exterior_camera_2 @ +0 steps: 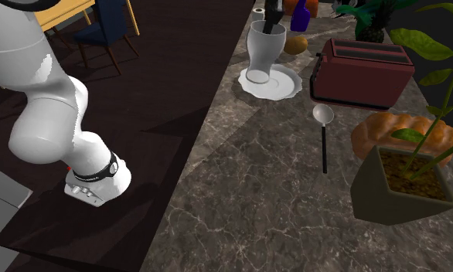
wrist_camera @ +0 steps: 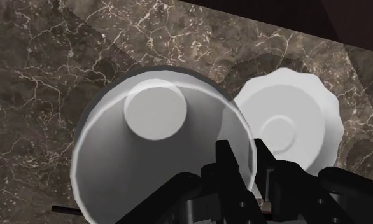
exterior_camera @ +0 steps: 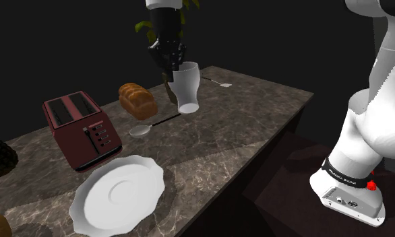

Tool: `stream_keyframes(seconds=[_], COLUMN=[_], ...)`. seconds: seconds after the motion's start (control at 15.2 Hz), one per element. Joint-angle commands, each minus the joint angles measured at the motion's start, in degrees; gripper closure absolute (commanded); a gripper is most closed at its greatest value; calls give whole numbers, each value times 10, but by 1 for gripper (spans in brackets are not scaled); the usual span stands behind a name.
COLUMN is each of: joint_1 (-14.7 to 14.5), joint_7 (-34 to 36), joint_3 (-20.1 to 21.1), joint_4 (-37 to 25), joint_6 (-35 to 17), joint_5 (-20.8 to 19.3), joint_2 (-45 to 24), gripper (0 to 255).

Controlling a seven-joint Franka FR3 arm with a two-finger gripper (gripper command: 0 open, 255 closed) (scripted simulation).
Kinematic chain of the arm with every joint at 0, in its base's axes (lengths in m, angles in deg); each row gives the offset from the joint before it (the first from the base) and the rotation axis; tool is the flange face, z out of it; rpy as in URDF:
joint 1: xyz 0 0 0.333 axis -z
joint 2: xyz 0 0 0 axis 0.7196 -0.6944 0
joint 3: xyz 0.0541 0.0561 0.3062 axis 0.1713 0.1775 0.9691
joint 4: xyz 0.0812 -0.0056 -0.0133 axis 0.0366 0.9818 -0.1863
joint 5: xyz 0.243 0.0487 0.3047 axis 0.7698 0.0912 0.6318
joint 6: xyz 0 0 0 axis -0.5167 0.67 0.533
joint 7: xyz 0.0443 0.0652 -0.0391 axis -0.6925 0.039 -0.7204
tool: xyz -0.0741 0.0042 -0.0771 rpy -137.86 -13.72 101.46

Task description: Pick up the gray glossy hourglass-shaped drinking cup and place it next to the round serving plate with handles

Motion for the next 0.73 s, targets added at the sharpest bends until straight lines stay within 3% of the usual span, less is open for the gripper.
stream_keyframes(seconds=[0.0,0.66], joint_1=[-7,-7], joint_7=[13,-2], joint_3=[5,5], joint_4=[8,101], joint_6=[-9,-88], joint_5=[0,4], joint_2=[3,15], gripper=[255,255])
